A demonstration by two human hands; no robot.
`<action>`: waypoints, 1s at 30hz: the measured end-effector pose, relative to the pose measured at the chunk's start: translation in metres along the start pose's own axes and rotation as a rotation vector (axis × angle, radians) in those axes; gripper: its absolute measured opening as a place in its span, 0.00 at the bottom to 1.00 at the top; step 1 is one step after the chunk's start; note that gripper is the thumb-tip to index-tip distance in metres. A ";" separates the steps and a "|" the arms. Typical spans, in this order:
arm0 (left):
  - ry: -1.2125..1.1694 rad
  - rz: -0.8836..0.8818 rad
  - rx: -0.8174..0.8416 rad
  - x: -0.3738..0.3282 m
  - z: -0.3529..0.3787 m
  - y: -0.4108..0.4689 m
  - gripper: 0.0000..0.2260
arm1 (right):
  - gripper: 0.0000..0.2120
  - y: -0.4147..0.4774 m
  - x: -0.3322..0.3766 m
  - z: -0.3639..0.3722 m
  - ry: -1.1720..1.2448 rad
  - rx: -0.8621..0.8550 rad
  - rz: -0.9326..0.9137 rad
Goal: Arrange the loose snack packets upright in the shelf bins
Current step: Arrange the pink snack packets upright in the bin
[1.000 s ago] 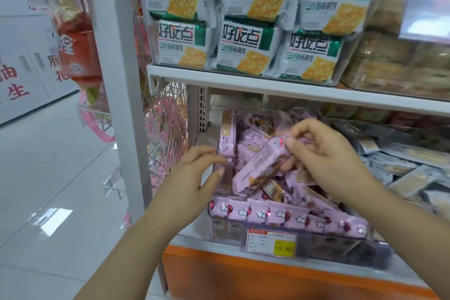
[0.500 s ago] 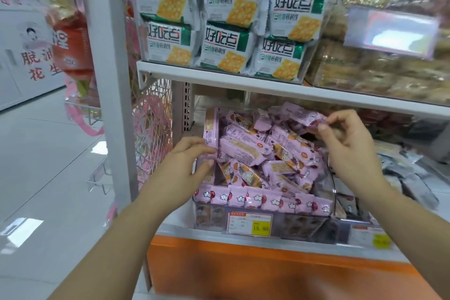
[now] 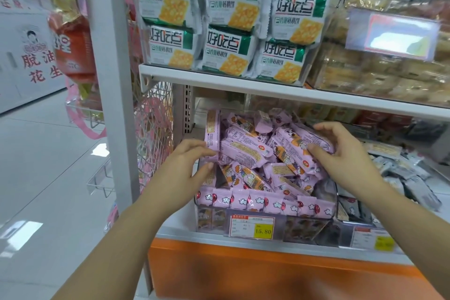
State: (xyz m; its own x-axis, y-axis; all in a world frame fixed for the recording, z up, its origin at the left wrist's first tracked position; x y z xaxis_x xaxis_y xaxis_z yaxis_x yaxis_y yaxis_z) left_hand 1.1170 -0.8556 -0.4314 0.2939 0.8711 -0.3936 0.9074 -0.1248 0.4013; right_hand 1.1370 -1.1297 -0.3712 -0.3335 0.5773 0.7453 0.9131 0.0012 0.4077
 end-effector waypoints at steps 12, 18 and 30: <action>0.007 -0.022 -0.006 0.011 -0.007 -0.008 0.11 | 0.15 -0.022 0.082 0.101 0.006 0.641 -0.204; -0.019 -0.022 0.007 0.014 -0.008 -0.012 0.11 | 0.35 -0.037 0.072 0.169 -0.115 1.102 -0.105; -0.063 -0.044 0.043 0.021 -0.005 -0.016 0.12 | 0.48 -0.042 0.034 0.216 -0.367 1.446 -0.010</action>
State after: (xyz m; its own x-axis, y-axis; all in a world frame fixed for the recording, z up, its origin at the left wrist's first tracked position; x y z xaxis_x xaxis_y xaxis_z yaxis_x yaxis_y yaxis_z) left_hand 1.1070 -0.8334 -0.4423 0.2710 0.8444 -0.4621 0.9314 -0.1089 0.3473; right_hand 1.1382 -0.9338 -0.4769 -0.4657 0.7402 0.4849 0.4210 0.6674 -0.6143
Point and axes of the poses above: each hand's wrist, its own y-axis towards the middle knuckle, its own z-axis out of the palm, x = y × z, the point moved 9 cm from there along y, towards the middle knuckle, and after that the axes turned 15 degrees about y, right-handed, at the moved point
